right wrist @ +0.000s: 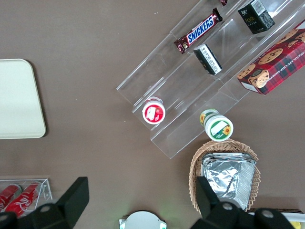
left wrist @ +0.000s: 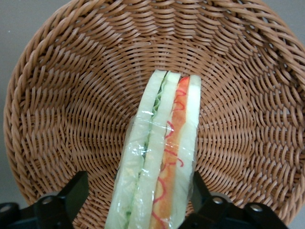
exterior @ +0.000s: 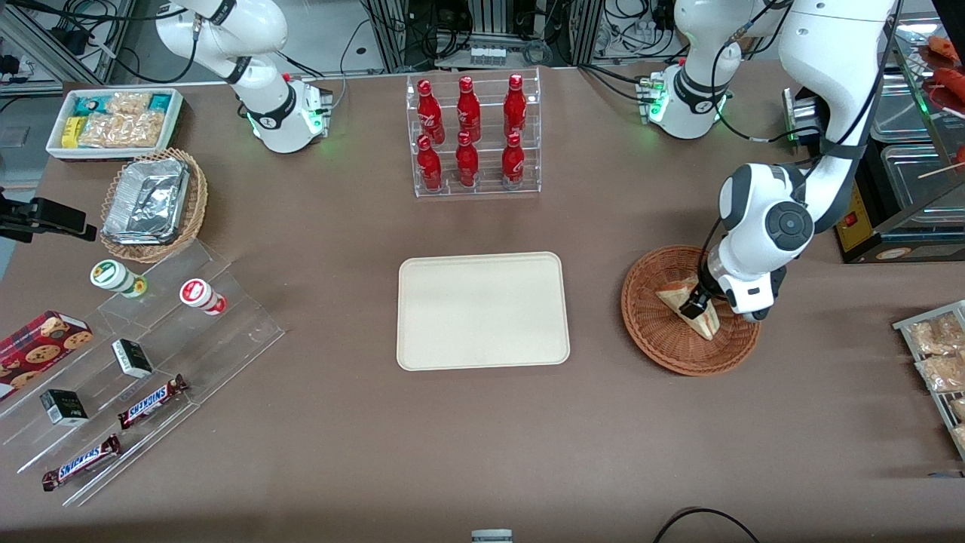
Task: Place sandwich from basket to tray
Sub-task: 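Lower the left gripper and close it on the sandwich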
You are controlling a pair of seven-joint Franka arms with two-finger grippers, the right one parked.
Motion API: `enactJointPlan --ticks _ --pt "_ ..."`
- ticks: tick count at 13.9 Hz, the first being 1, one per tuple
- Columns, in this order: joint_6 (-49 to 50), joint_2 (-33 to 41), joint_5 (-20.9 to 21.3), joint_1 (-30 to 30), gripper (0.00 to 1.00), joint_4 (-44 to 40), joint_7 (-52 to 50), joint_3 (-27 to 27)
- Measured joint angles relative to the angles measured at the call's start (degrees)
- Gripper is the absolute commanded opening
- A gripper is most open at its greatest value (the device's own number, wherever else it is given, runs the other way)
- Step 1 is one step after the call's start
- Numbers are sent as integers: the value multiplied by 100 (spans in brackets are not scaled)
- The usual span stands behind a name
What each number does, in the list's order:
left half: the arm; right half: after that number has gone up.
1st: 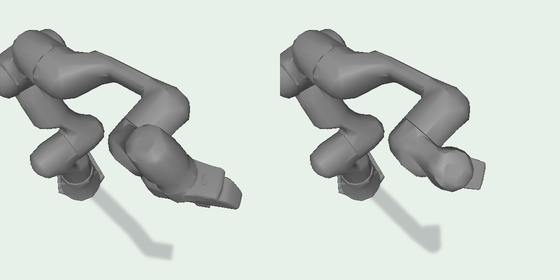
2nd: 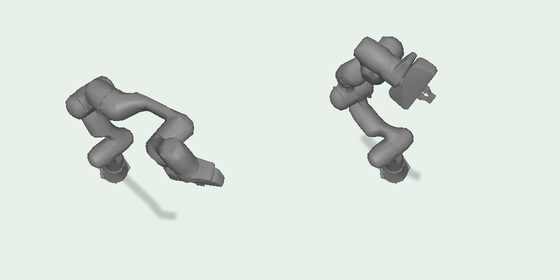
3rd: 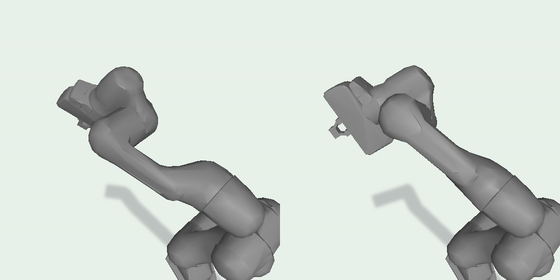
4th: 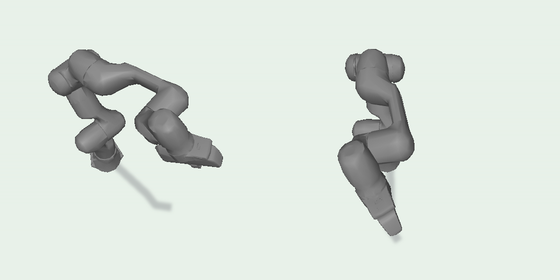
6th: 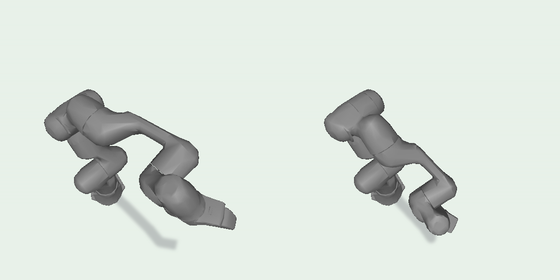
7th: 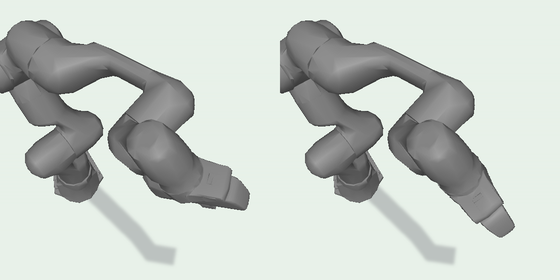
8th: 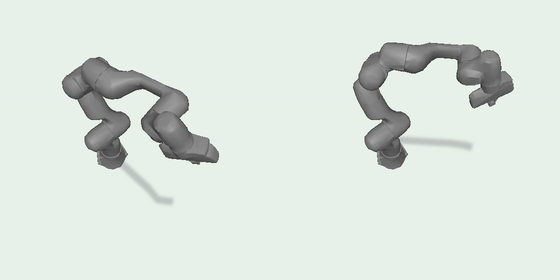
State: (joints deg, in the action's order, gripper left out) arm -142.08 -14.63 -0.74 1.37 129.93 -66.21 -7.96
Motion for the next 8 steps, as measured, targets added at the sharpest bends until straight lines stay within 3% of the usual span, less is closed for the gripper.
enactJointPlan --ticks 3,8 --pt "140 8 2 4 0 -90 56 -17" --pt "1549 116 4 135 0 -1091 568 -54"
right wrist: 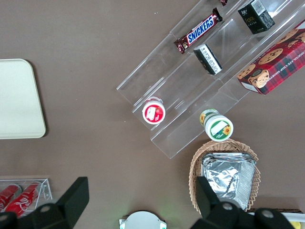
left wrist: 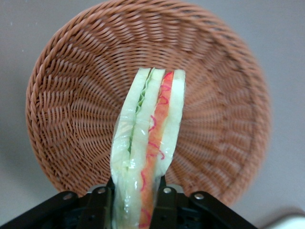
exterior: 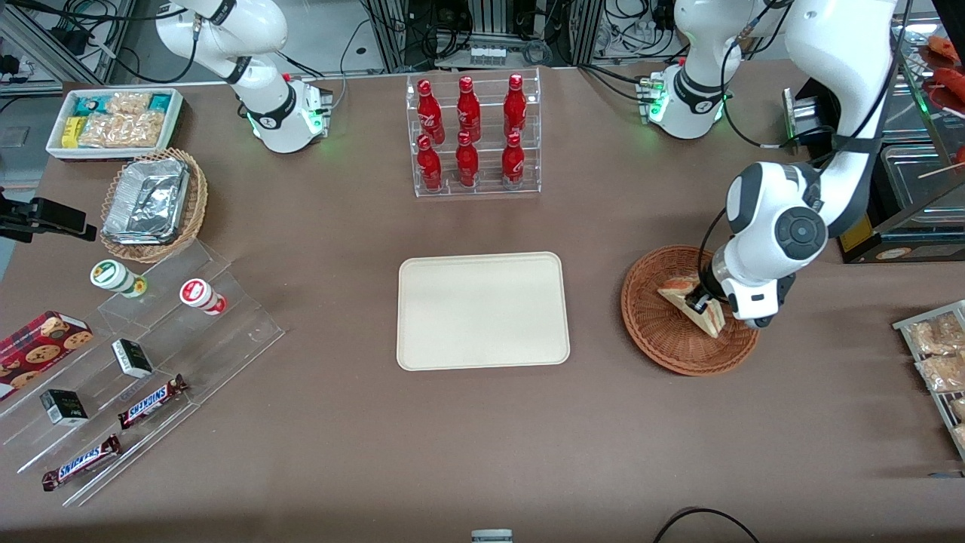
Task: Place sandwich from basket to tray
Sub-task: 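Lower the left gripper and close it on the sandwich, then lift the sandwich and carry it toward the cream tray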
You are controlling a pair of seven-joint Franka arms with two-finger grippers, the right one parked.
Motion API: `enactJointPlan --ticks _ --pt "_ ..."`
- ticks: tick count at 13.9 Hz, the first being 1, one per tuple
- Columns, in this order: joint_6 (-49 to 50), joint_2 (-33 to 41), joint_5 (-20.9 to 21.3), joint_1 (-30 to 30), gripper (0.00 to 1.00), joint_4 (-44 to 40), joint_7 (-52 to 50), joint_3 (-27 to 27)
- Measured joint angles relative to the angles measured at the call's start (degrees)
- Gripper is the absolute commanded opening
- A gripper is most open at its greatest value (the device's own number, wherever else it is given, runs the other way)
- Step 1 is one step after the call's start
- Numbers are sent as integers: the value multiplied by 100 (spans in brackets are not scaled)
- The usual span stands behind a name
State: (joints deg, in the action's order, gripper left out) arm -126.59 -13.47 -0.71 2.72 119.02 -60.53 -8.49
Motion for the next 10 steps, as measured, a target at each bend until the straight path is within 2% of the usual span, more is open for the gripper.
enactJointPlan --ticks 4,7,10 --pt "801 -66 1 481 0 -861 1169 -24" --pt "825 -332 23 912 0 -1219 1828 -32" --pt "829 -793 128 1395 0 -1707 2075 -42"
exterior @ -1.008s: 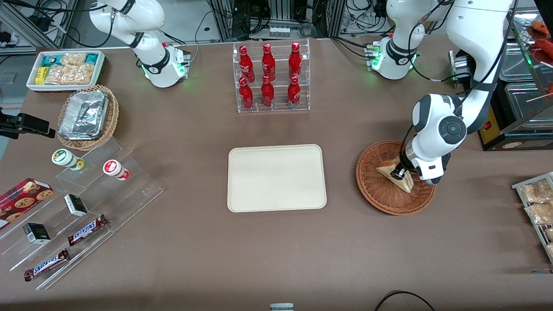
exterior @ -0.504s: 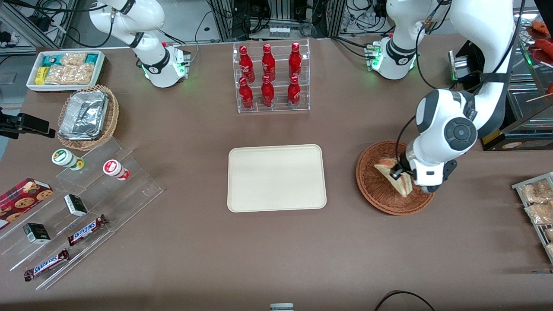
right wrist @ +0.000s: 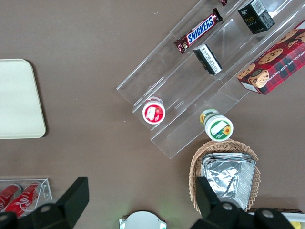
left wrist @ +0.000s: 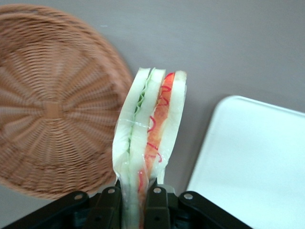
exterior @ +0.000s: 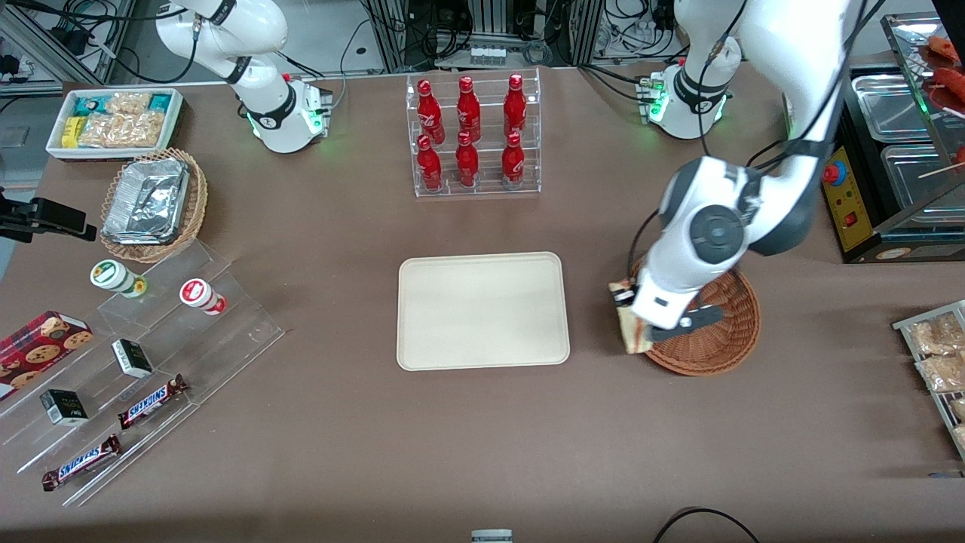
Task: Place sandwich from basket to tray
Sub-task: 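Lift the sandwich and carry it toward the cream tray, then lower the sandwich onto the tray and open the left gripper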
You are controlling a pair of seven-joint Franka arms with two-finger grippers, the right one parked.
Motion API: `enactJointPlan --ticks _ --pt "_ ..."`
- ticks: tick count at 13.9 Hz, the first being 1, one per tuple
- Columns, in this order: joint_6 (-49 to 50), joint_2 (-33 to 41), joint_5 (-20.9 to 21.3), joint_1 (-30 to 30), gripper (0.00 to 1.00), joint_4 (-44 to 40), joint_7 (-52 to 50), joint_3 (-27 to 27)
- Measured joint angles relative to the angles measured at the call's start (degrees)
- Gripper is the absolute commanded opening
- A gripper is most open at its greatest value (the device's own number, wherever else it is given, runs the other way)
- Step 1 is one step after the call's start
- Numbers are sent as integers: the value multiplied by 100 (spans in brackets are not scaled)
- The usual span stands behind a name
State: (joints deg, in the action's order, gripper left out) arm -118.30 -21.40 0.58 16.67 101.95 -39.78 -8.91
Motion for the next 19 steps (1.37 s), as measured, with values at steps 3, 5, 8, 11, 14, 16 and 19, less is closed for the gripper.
enactJointPlan --ticks 3,5,8,11,14,16,19 --pt "144 -572 5 509 0 -648 -58 -7" --pt "286 -994 7 897 0 -1156 -443 -6" --pt "418 -1584 10 1398 0 -1874 -1028 -1" --pt "450 -2039 28 1780 0 -2419 -1556 12" --pt "679 -2451 119 2061 0 -2924 -1967 23" --pt "781 -2673 128 2183 0 -3188 -2142 26" --pt "793 -2890 131 2279 0 -3411 -2296 26"
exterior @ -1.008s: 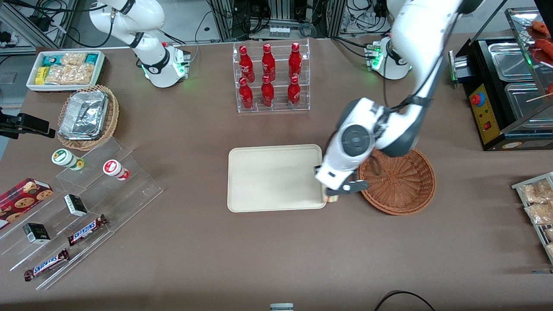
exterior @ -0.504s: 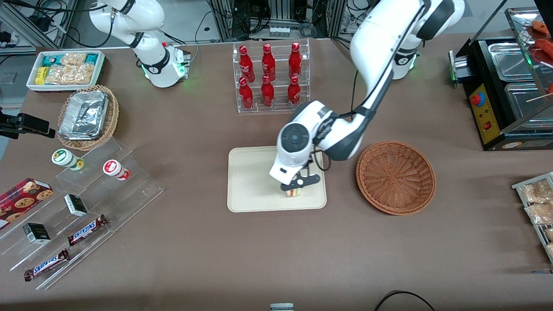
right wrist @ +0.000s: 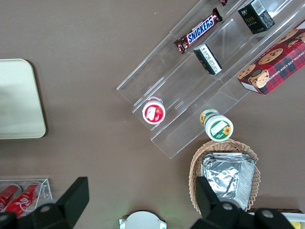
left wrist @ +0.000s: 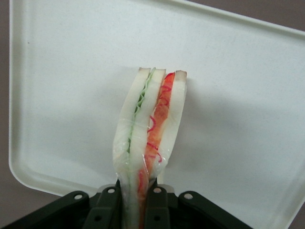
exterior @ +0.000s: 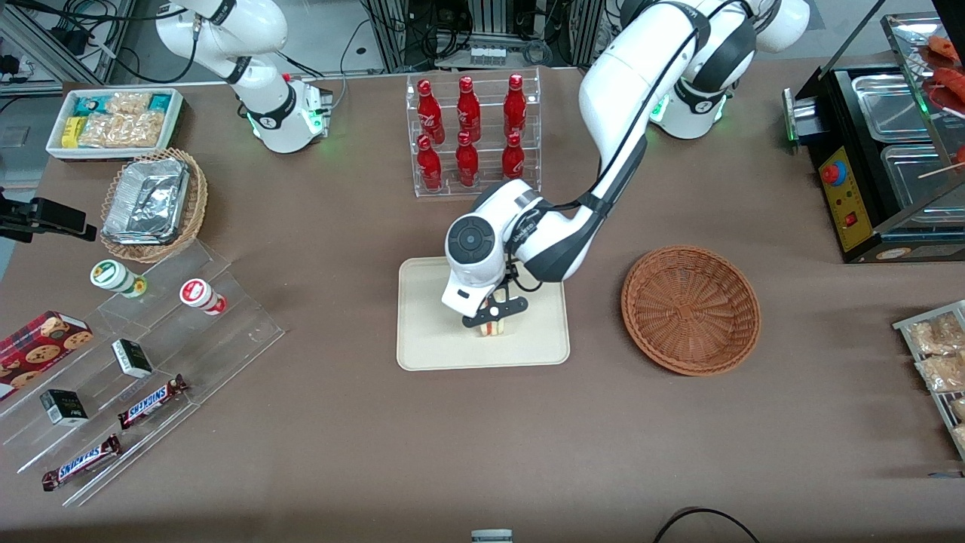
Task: Place sandwich from basket to tray
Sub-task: 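Lower the sandwich onto the tray and open the left gripper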
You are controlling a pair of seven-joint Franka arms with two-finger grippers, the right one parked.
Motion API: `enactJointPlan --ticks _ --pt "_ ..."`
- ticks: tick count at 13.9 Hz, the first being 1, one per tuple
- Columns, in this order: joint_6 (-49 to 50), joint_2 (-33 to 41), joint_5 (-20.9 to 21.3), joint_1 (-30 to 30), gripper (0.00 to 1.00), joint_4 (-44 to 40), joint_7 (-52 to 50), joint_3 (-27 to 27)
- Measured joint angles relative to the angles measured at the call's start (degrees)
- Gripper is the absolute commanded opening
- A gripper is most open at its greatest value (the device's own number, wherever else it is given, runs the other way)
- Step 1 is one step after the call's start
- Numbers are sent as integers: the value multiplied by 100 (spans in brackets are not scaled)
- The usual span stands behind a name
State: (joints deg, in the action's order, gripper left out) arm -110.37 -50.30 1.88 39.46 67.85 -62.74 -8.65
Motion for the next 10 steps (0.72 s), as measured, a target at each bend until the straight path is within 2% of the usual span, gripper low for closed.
enactJointPlan --ticks 3,5,10 --pt "-4 -159 0 3 3 -146 -65 1" --pt "-16 -246 0 3 99 -235 -82 1" --pt "-26 -290 0 3 100 -325 -85 1"
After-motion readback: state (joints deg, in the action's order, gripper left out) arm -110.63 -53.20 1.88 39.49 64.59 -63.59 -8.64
